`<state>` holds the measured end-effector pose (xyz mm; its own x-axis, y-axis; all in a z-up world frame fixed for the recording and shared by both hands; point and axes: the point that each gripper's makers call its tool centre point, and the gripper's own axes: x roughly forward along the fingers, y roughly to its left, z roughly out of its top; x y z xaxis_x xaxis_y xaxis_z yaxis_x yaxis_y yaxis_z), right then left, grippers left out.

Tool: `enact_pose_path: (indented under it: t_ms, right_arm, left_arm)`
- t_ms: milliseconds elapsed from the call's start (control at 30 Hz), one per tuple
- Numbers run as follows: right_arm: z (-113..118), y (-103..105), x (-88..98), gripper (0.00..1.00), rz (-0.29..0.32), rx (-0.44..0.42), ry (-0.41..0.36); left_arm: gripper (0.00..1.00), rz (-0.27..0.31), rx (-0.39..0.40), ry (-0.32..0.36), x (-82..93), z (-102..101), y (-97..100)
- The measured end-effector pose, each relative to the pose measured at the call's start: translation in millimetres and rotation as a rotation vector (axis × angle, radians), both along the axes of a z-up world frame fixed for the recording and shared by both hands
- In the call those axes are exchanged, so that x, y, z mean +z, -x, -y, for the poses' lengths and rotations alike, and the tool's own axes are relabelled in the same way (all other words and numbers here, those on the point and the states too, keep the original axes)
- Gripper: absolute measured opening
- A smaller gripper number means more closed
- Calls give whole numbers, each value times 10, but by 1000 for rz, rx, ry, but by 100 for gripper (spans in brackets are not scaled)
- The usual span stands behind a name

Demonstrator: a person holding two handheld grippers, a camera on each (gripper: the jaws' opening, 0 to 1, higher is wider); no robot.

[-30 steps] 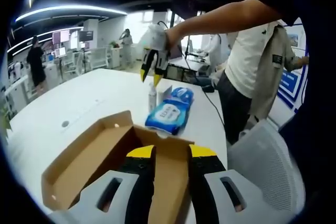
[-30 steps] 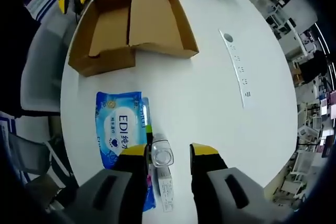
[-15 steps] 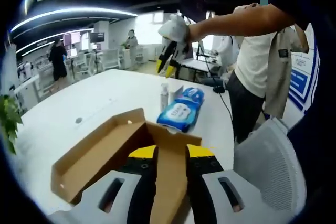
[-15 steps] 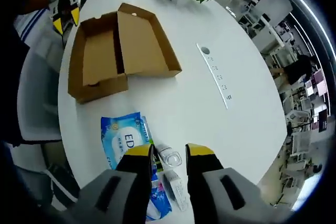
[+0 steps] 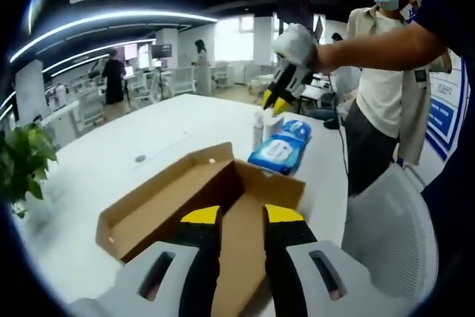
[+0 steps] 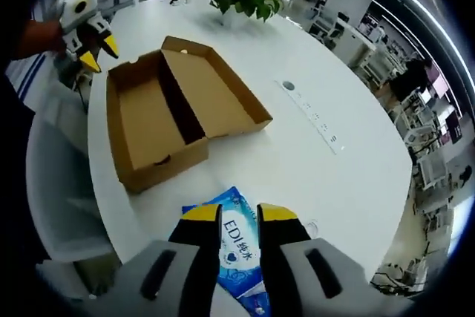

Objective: Operate the shoe box by opening the lid, removing the specified soft item, and placing it in the target area until the item is outside and the box remains undamaged.

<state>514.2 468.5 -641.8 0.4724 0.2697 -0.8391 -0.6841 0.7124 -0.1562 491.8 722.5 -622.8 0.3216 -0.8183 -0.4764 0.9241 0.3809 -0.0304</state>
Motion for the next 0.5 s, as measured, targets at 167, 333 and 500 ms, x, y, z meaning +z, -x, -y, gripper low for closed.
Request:
enact_pose_path:
  t_ms: [167,333,500]
  right_arm:
    - [-239,144,-106,15,27,-32,-40]
    - [-386,252,-257,15,12,-73,-71]
    - [-523,287,-284,14,37,-135,-114]
  left_arm:
    - [19,-10,53,-4,-30,-152,-40]
    - [19,-6,106,-20,-75,-292,-120]
    - [19,-1,156,-34,-127,-420,-184]
